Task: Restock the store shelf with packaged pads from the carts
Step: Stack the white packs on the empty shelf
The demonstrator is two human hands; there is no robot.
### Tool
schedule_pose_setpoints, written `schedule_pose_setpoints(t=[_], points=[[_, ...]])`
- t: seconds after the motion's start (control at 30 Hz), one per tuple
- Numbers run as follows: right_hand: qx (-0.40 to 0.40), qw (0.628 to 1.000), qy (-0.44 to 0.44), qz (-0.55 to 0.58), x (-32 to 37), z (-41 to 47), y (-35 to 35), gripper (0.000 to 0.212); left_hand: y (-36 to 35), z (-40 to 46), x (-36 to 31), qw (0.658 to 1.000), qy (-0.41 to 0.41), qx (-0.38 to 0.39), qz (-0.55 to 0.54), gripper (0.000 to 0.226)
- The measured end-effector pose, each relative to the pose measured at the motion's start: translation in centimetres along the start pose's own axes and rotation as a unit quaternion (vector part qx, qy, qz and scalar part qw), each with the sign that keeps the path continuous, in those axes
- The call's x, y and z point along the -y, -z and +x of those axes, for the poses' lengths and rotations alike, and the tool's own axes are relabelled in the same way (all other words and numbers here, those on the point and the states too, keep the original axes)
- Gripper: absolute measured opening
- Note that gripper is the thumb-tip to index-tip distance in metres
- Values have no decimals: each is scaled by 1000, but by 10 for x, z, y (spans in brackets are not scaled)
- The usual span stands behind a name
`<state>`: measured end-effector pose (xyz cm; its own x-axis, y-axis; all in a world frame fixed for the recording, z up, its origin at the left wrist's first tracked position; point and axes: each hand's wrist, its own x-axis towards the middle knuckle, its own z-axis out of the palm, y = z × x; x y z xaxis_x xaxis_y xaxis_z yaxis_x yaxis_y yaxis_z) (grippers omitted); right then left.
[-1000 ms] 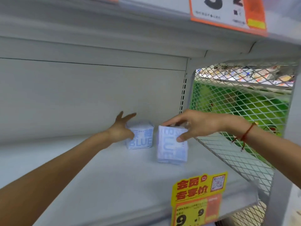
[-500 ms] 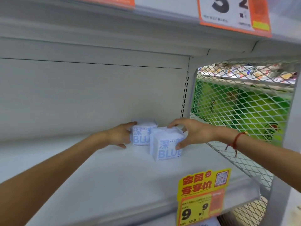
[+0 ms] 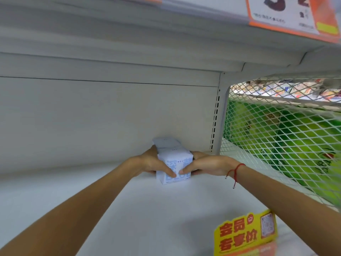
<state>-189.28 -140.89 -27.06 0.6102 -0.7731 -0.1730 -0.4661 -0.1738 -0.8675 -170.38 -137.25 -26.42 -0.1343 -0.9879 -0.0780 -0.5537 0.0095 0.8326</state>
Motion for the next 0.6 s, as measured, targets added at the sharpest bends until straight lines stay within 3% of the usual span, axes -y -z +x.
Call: schedule_pose_setpoints(t=[0.07, 0.17, 0.3, 0.43, 0.47, 0.53, 0.6], points=[[24, 1000, -5, -13, 1, 0, 4, 44, 0, 1, 0, 1000, -14, -6, 12, 75], [42, 999, -18, -22, -3, -4, 14, 44, 0, 1, 2, 1000, -15, -6, 11, 85], [18, 1000, -11, 11, -9, -2, 20, 41, -10, 7, -4, 999, -28, -23, 13, 66], [10, 999, -18, 27, -11, 0, 16, 43, -16, 9, -7, 999, -15, -29, 13, 62], [10, 1000, -20, 21, -11, -1, 17, 44, -16, 7, -7, 999, -1, -30, 19, 68], [-3, 999, -45, -5, -8, -6, 20, 53, -17, 3, -7, 999, 18, -34, 36, 109], [-50, 994, -89, -34, -4, -16, 24, 88, -15, 4, -3, 998, 18, -29, 46, 129]])
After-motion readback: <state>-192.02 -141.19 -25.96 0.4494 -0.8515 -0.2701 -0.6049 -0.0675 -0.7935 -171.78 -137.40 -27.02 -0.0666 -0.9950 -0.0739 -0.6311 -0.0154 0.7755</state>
